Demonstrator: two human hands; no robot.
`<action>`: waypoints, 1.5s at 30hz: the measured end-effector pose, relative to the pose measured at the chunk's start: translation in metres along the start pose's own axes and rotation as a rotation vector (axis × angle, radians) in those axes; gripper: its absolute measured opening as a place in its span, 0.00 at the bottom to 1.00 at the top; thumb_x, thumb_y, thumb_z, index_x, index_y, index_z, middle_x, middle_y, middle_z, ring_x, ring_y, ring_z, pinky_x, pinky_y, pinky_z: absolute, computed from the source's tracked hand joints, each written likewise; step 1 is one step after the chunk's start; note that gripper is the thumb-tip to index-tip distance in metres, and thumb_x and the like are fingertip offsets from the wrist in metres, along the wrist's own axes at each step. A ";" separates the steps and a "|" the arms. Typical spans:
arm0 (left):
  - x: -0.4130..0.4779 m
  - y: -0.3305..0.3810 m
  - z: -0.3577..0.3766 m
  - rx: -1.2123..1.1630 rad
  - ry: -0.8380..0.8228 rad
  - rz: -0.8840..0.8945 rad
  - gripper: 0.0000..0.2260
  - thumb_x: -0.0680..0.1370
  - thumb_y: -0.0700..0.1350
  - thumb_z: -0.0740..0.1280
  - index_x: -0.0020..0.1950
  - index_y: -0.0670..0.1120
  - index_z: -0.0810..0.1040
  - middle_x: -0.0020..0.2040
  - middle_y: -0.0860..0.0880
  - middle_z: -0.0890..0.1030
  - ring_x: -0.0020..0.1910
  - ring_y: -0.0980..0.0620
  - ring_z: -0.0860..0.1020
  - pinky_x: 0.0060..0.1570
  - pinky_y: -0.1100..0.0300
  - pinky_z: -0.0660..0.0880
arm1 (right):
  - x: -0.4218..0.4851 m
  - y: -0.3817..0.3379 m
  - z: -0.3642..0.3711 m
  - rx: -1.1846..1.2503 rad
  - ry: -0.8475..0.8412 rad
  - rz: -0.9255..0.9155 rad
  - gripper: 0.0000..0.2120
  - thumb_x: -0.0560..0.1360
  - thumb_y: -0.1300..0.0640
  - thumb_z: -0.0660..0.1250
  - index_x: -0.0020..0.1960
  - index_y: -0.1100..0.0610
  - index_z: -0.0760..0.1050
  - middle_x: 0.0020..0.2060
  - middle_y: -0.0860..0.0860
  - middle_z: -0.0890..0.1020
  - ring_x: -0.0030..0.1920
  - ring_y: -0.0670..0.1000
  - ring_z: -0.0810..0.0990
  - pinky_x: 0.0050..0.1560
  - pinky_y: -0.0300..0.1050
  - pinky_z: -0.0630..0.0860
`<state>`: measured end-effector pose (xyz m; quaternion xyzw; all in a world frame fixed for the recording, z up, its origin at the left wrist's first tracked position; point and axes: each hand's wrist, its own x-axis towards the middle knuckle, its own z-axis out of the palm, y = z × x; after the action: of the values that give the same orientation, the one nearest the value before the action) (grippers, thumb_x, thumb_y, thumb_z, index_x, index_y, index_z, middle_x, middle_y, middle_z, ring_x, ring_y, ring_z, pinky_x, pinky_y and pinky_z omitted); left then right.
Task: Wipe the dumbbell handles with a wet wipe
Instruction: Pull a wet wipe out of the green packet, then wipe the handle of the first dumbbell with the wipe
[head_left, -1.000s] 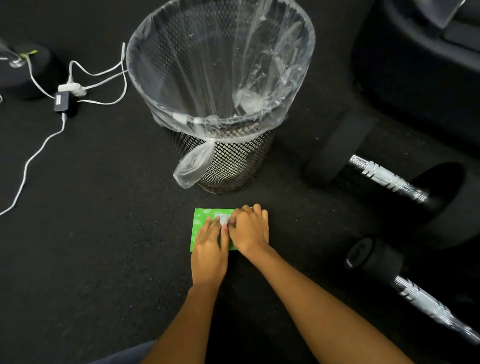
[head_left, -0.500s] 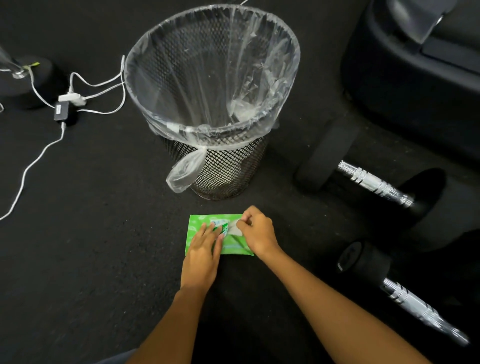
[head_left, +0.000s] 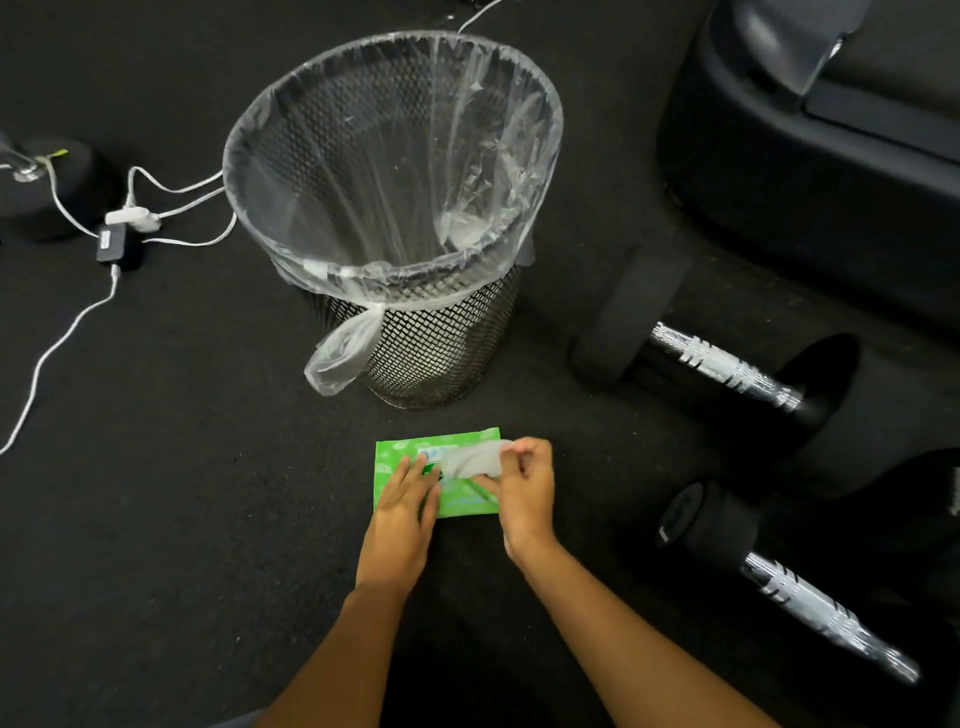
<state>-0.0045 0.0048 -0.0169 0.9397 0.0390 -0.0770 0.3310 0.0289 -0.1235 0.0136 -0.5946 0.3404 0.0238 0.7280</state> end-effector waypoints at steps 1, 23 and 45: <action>0.000 -0.002 0.001 0.012 0.003 0.014 0.15 0.80 0.44 0.61 0.67 0.47 0.73 0.73 0.52 0.65 0.73 0.57 0.55 0.68 0.62 0.56 | 0.003 -0.005 -0.003 0.020 0.034 -0.030 0.11 0.79 0.66 0.57 0.42 0.53 0.65 0.42 0.51 0.73 0.46 0.49 0.76 0.41 0.46 0.80; 0.133 0.232 -0.049 0.366 0.037 1.026 0.21 0.80 0.49 0.53 0.70 0.42 0.68 0.69 0.45 0.69 0.69 0.48 0.66 0.70 0.57 0.59 | 0.053 -0.182 -0.127 -0.250 0.140 -0.613 0.06 0.77 0.61 0.64 0.46 0.50 0.75 0.45 0.46 0.80 0.46 0.45 0.77 0.45 0.38 0.73; 0.173 0.237 0.018 0.204 -0.009 0.842 0.28 0.78 0.54 0.41 0.71 0.43 0.66 0.71 0.47 0.68 0.72 0.52 0.60 0.70 0.63 0.48 | 0.122 -0.139 -0.134 -1.073 0.279 -0.674 0.10 0.80 0.55 0.58 0.56 0.51 0.76 0.54 0.46 0.77 0.57 0.49 0.67 0.56 0.40 0.60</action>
<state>0.1932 -0.1869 0.0855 0.9012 -0.3570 0.0574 0.2390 0.1212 -0.3276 0.0598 -0.9475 0.1674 -0.1167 0.2463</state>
